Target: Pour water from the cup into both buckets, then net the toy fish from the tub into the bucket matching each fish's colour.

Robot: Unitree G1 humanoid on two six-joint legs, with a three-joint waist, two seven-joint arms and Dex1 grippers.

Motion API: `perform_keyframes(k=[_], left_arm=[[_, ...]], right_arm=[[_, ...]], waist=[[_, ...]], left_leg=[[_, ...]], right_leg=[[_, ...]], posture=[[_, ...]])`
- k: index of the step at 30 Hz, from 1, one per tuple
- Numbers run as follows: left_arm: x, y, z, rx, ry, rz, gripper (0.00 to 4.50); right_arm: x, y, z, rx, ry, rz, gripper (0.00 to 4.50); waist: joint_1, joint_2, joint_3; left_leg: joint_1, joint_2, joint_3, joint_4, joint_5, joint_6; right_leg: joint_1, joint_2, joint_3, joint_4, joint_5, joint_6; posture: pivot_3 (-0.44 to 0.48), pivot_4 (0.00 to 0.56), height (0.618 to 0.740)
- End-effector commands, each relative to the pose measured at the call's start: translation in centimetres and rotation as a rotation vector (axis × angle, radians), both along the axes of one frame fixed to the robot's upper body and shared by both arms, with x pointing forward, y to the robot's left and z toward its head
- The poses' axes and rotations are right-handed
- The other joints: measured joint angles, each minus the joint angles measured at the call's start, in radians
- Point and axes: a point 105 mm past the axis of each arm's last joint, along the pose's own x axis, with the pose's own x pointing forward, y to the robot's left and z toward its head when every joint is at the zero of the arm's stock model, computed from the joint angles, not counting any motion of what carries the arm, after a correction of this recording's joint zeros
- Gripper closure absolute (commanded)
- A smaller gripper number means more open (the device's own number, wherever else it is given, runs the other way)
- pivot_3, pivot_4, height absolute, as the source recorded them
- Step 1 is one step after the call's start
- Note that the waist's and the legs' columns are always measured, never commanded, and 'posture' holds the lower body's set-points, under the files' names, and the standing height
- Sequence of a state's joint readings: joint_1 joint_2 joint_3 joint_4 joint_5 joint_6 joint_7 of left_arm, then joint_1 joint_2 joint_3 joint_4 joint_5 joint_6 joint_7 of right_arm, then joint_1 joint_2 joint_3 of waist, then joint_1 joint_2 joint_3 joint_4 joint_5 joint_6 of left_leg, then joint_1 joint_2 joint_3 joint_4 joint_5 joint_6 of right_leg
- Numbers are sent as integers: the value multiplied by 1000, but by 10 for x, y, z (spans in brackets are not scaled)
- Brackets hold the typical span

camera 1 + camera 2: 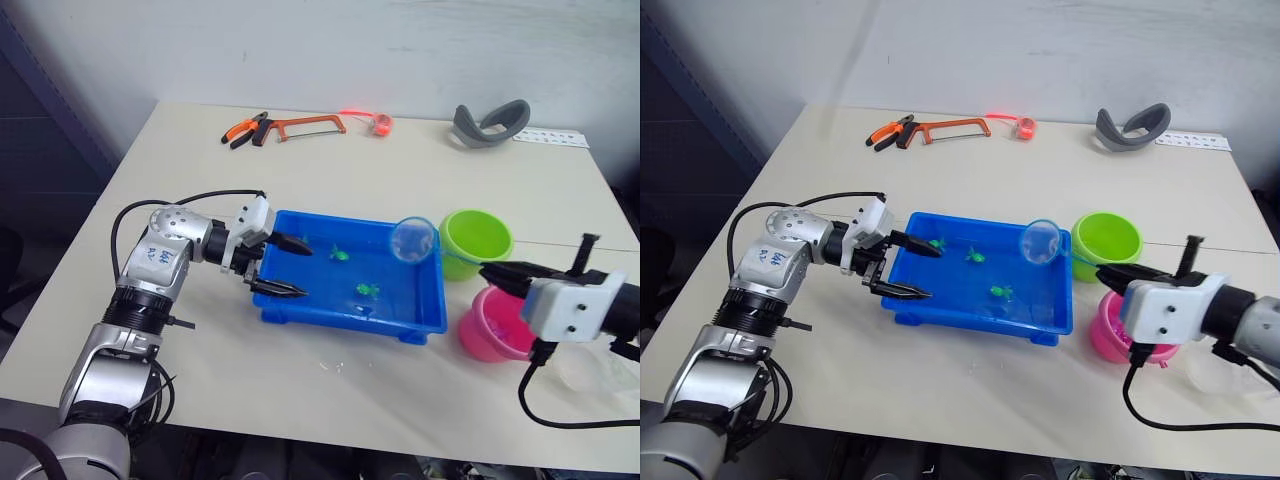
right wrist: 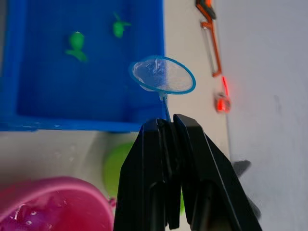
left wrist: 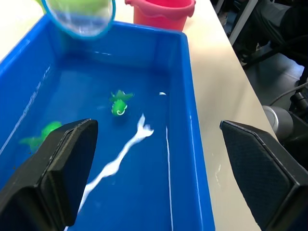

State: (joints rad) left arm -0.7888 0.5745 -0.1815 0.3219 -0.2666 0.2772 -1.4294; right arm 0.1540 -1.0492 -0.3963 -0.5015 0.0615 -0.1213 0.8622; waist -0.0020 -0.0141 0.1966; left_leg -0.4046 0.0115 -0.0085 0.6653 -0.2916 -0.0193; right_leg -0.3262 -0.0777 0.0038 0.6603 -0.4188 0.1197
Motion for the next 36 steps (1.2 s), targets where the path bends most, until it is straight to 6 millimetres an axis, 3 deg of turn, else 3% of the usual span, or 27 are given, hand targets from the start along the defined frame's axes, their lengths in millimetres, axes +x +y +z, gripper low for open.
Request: perform_keyframes(k=[1,8,20,30,36], left_arm=[[-4,2,10,-5,-44,3,62],[-7,5,12,-11,-47,33,62],[-9,7,13,-20,-48,61,62],[-6,7,16,-39,-43,68,62],[2,18,7,27,-75,89,62]], right_arm=[[6,5,-17,-53,-9,36,4500],[10,8,-44,-167,0,122,4500],[3,46,-58,64,126,203,4500],[-8,56,-38,450,351,100,4500],[5,47,-40,276,204,54,4500]], waist=[[-1,0,0],[-2,0,0],[-2,0,0],[0,0,0],[-2,0,0]], left_leg=[[0,0,0,0,0,0],[0,0,0,0,0,0],[0,0,0,0,0,0],[0,0,-2,0,0,0],[0,0,-2,1,0,0]], right_leg=[[0,0,0,0,0,0],[0,0,0,0,0,0],[0,0,-1,1,0,0],[0,0,-1,0,0,0],[0,0,-1,0,0,0]], posture=[[0,150,740],[0,150,740],[0,150,740],[0,150,740],[0,150,740]])
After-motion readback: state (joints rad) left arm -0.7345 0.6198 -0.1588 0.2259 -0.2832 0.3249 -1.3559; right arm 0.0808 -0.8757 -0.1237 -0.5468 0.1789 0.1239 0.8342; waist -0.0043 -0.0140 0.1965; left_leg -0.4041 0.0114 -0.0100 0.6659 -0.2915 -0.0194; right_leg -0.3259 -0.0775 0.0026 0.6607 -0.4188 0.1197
